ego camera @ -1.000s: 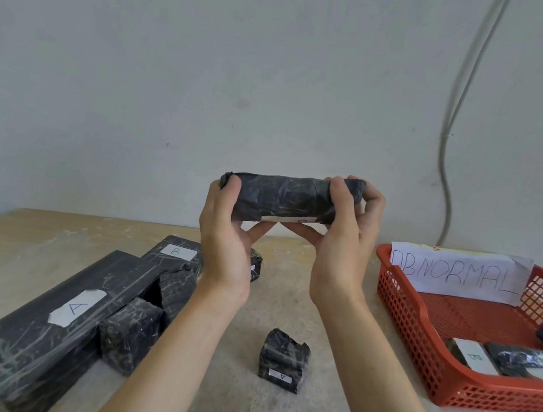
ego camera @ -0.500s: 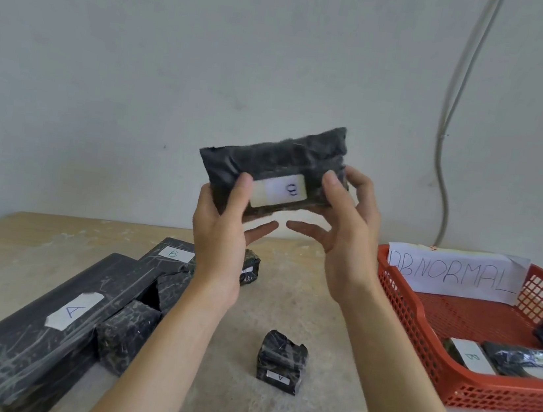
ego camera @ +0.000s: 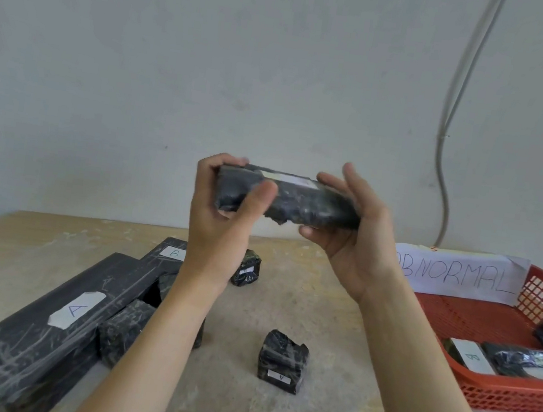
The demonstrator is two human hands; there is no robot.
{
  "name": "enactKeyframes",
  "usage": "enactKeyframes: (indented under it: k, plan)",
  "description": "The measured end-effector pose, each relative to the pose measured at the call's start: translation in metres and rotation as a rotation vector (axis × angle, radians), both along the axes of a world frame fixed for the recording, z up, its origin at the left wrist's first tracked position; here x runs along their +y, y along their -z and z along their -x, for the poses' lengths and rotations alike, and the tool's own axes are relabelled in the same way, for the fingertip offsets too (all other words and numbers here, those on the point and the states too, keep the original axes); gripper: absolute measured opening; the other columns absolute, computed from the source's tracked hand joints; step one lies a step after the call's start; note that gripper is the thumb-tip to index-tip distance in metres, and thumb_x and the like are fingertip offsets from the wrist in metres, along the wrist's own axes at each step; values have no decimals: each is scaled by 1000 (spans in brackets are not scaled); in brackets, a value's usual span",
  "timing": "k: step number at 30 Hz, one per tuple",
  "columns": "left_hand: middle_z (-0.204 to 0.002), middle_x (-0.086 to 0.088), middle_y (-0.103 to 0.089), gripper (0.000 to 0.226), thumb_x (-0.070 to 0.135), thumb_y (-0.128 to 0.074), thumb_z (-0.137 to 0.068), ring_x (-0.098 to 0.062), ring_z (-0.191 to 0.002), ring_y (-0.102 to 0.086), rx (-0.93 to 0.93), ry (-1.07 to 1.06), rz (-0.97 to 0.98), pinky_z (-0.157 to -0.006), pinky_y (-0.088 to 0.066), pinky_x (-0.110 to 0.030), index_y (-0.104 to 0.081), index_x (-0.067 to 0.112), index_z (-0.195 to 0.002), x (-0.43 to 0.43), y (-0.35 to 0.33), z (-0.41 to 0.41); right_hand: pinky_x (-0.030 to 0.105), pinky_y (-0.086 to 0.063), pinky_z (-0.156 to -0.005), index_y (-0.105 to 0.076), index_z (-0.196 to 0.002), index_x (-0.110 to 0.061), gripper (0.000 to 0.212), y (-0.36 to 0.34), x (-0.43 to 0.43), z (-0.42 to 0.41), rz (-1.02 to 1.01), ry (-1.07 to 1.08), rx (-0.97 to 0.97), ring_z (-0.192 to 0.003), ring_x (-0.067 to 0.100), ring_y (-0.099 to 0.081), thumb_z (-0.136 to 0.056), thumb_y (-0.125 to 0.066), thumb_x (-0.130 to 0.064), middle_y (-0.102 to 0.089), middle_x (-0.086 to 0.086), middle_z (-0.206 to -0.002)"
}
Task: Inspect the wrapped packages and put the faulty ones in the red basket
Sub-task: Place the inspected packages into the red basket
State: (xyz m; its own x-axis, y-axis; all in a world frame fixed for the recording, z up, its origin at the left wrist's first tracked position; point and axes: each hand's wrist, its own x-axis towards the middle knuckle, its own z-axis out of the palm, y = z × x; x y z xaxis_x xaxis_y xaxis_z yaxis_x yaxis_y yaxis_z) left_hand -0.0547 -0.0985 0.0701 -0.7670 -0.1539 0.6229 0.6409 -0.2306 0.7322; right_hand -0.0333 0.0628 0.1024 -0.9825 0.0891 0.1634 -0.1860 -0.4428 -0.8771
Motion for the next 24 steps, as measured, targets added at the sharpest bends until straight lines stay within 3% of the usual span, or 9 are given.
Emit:
enactKeyframes:
  k: [3, 5, 6, 10, 14, 16, 20, 22, 24]
  plan:
    - [-113, 4, -67, 64, 66, -80, -77, -6, -104, -71, -182, 2, -281, -103, -59, -36, -55, 19, -112, 8, -5, -1, 44, -65, -80, -63, -137, -29, 68, 4, -5, 2, -243, -50, 89, -108, 22, -75, -90, -55, -77, -72, 3, -125]
    - [-125, -6, -68, 82, 69, -73, -68, -12, -112, -73, -287, 28, -366, -91, -64, -34, -56, 13, -125, 12, -8, -3, 47, -61, -99, -59, -131, -45, 65, 11, -13, 3, -380, 9, 140, -124, 11, -66, -82, -54, -87, -66, -14, -132]
    - [-127, -8, -68, 87, 72, -74, -69, -14, -113, -73, -313, 32, -361, -84, -65, -32, -56, 12, -130, 14, -9, -4, 46, -60, -102, -60, -127, -45, 61, 14, -19, 3, -344, 43, 162, -125, 7, -65, -80, -57, -84, -67, -16, -130]
    - [-124, -6, -72, 79, 74, -66, -77, -17, -113, -74, -321, 48, -301, -74, -64, -32, -58, 17, -131, 14, -5, -7, 36, -66, -82, -69, -114, -24, 31, 22, -35, 3, -98, 213, 238, -111, 18, -74, -97, -66, -49, -73, 3, -113]
    - [-121, -7, -73, 48, 50, -68, -97, -23, -117, -72, -304, 40, -289, -73, -64, -35, -62, 15, -129, 10, -4, -4, 34, -66, -73, -69, -110, -21, 9, 26, -35, 6, -121, 321, 273, -101, 18, -75, -106, -65, -28, -73, 7, -105]
    - [-122, -9, -72, 38, 39, -69, -102, -26, -118, -70, -324, 19, -286, -72, -64, -35, -63, 13, -129, 9, -3, -2, 34, -66, -72, -68, -113, -23, 14, 26, -38, 5, -130, 329, 237, -101, 14, -75, -104, -67, -33, -74, 3, -107]
    - [-125, -11, -74, 56, 43, -72, -90, -24, -115, -73, -278, 64, -231, -81, -65, -40, -62, 9, -132, 14, 2, -5, 34, -66, -73, -63, -125, -13, 56, 25, -41, 2, -144, 318, 192, -102, 13, -77, -84, -88, -41, -76, 4, -113]
    - [-124, -13, -74, 64, 47, -76, -87, -25, -115, -74, -268, 99, -230, -86, -65, -45, -60, 6, -133, 16, 3, -7, 31, -65, -73, -64, -120, -13, 52, 25, -39, 3, -153, 373, 206, -98, 13, -78, -81, -92, -32, -77, 3, -107]
    - [-125, -17, -73, 70, 47, -80, -84, -28, -116, -74, -278, 117, -241, -85, -66, -45, -59, 3, -134, 17, 3, -6, 37, -65, -80, -64, -114, -18, 48, 26, -37, 4, -211, 433, 236, -96, 12, -77, -79, -94, -31, -78, -3, -101]
